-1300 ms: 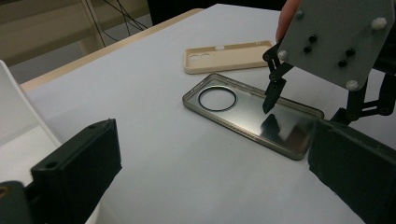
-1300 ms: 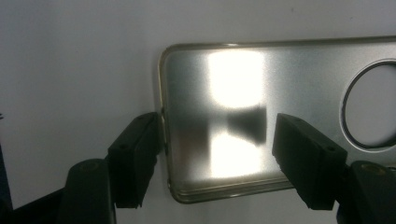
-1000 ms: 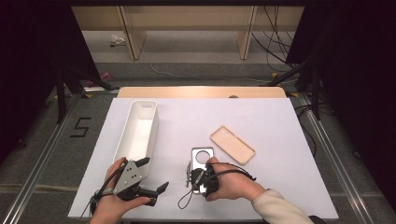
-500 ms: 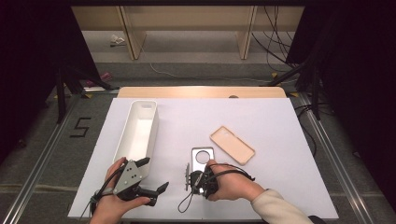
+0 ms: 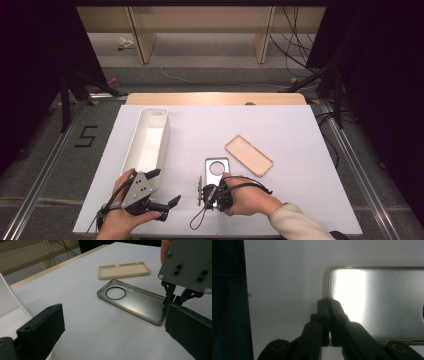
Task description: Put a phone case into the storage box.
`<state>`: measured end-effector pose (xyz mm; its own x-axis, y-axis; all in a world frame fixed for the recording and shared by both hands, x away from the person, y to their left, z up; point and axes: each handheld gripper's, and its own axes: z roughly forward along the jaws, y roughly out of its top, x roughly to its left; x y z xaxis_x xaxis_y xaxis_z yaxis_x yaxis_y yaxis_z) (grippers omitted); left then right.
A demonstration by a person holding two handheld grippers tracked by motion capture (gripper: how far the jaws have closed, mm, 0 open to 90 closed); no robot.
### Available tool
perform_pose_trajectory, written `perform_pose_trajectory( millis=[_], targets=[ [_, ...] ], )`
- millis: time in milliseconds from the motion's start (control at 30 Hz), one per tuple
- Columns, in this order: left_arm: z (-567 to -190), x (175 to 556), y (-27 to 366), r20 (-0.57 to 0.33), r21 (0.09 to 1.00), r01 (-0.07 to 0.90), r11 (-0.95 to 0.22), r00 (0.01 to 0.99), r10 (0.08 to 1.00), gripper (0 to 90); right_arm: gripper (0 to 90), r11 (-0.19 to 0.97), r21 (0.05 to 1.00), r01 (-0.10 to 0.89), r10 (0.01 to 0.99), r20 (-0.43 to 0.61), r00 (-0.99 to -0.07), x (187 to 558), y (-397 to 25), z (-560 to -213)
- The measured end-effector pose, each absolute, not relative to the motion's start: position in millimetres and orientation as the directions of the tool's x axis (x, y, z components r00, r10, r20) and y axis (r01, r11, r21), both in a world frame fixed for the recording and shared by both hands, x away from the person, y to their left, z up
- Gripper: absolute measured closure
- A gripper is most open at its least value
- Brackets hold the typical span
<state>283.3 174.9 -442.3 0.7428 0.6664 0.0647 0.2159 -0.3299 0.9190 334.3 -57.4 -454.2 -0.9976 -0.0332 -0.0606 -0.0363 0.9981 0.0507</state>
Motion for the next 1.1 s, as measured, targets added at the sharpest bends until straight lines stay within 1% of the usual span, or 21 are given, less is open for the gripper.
perform_pose_trajectory(
  millis=[333, 367, 400, 467, 500, 633, 833, 900, 933, 1000, 1100],
  targets=[
    [-442, 283, 175, 0.067, 0.919, 0.215, -0.332, 0.743, 0.666, 2.2, 89.2, 0.998, 0.051, -0.045, -0.042, -0.058, -0.997, 335, -58, -454],
    [-442, 283, 175, 0.067, 0.918, 0.215, -0.332, 0.743, 0.666, 2.2, 89.2, 0.997, 0.065, -0.046, -0.042, -0.055, -0.998, 335, -59, -455],
    [-442, 283, 175, 0.067, 0.918, 0.215, -0.332, 0.743, 0.666, 2.2, 89.3, 0.998, 0.058, -0.038, -0.035, -0.049, -0.998, 334, -59, -454],
    [-442, 283, 175, 0.064, 0.919, 0.216, -0.330, 0.743, 0.666, 2.3, 89.4, 0.996, 0.088, -0.032, -0.027, -0.049, -0.998, 335, -61, -455],
    [-442, 283, 175, 0.064, 0.919, 0.217, -0.330, 0.743, 0.666, 2.3, 89.4, 0.996, 0.078, -0.032, -0.029, -0.045, -0.999, 336, -61, -453],
    [-442, 283, 176, 0.064, 0.919, 0.217, -0.329, 0.741, 0.669, 2.5, 89.4, 0.992, 0.126, -0.015, -0.011, -0.036, -0.999, 339, -65, -447],
    [-442, 283, 177, 0.059, 0.921, 0.221, -0.321, 0.736, 0.674, 3.2, 89.4, 0.972, 0.233, 0.020, 0.025, -0.021, -0.999, 343, -74, -433],
    [-441, 283, 178, 0.053, 0.923, 0.223, -0.313, 0.733, 0.678, 3.7, 89.4, 0.960, 0.278, 0.029, 0.034, -0.015, -0.999, 345, -78, -431],
    [-441, 284, 178, 0.051, 0.924, 0.225, -0.310, 0.731, 0.681, 3.9, 89.5, 0.955, 0.292, 0.050, 0.053, -0.001, -0.999, 345, -79, -429],
    [-441, 284, 178, 0.042, 0.925, 0.231, -0.303, 0.729, 0.683, 4.2, 89.5, 0.943, 0.328, 0.049, 0.051, 0.002, -0.999, 348, -83, -427],
    [-440, 284, 178, 0.029, 0.927, 0.237, -0.290, 0.727, 0.686, 5.1, 89.5, 0.922, 0.380, 0.075, 0.076, 0.011, -0.997, 349, -89, -423]
  ],
)
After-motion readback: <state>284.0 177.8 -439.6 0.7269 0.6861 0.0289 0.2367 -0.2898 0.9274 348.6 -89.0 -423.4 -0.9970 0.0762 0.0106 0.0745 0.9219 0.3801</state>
